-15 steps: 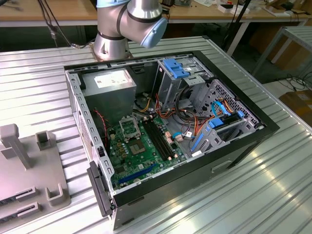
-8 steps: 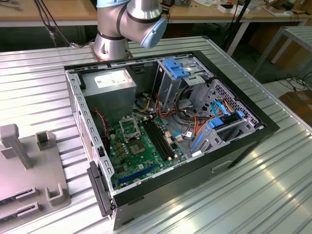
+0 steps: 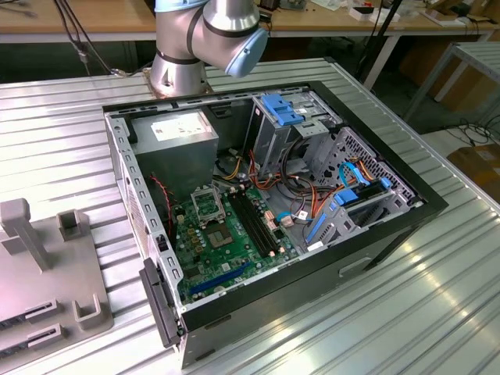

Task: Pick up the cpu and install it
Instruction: 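Reach for the cpu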

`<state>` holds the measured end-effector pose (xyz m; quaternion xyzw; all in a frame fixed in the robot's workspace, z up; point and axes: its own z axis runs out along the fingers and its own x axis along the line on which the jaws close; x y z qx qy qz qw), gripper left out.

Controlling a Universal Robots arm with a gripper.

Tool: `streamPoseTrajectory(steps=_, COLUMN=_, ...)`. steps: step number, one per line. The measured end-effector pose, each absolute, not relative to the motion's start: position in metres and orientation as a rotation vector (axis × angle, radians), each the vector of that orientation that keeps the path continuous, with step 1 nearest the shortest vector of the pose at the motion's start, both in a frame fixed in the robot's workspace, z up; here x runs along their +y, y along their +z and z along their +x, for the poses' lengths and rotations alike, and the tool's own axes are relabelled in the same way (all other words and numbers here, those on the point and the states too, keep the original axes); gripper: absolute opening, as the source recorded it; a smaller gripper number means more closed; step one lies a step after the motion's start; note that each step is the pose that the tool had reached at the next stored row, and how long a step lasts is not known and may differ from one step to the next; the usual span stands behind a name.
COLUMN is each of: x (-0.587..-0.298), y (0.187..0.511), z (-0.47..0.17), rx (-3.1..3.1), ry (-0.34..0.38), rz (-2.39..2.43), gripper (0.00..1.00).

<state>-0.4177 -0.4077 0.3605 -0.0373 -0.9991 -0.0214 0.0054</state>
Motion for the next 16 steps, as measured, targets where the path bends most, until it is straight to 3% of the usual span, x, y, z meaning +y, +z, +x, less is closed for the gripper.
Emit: streamPoseTrajectory(steps=16, x=-0.414, y=0.36, z=-0.431, rx=-3.128, ry=-0.067, rz=-0.117, gripper=0.11)
